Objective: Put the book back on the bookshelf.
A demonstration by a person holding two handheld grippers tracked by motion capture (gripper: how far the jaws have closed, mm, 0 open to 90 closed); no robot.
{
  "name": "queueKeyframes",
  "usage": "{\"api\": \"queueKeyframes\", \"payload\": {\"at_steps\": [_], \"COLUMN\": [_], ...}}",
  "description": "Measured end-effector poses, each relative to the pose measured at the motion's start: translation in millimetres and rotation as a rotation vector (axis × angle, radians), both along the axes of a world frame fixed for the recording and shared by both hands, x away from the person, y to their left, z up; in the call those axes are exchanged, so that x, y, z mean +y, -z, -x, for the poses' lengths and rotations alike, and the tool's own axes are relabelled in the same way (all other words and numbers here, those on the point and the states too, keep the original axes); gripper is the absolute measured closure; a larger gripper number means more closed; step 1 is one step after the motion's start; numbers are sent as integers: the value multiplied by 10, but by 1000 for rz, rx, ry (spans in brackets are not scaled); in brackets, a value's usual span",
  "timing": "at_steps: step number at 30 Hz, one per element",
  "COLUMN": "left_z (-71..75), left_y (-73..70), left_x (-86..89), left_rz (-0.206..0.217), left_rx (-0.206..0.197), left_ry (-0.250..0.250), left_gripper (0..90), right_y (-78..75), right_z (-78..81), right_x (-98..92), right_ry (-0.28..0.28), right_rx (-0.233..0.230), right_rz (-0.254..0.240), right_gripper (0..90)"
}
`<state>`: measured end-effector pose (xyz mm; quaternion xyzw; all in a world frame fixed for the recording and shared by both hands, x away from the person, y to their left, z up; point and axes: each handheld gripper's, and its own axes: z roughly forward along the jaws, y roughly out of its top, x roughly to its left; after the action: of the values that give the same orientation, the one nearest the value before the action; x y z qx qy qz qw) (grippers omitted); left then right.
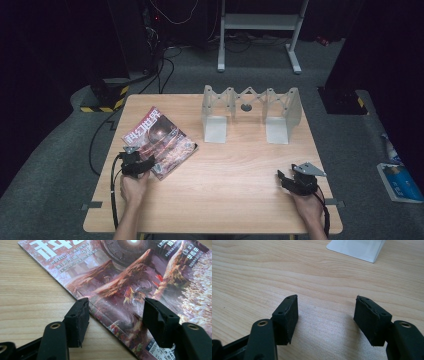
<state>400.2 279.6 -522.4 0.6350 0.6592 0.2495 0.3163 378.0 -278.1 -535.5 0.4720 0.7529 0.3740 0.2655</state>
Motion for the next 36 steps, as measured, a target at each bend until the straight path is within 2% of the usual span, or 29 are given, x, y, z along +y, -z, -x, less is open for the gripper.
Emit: {"api": "queueKeyframes", "payload": {"at_steps": [17, 24, 36], "left_z": [184, 287, 428], "left_y": [-16, -3, 4], "left_x": [-144, -205, -317], "left_rz": [-4, 7, -6], "left_rx": [9, -4, -19], "left_ry": [58, 64, 75], "left_gripper": [415, 426, 442], "right_y": [0, 0, 0], "right_z": [3, 3, 10], "right_x": [1, 0, 2], "right_ry": [-4, -5, -5], "right_rx": [-2, -2, -1], "right_rz": [2, 4, 3], "right_gripper": [359, 358, 359]}}
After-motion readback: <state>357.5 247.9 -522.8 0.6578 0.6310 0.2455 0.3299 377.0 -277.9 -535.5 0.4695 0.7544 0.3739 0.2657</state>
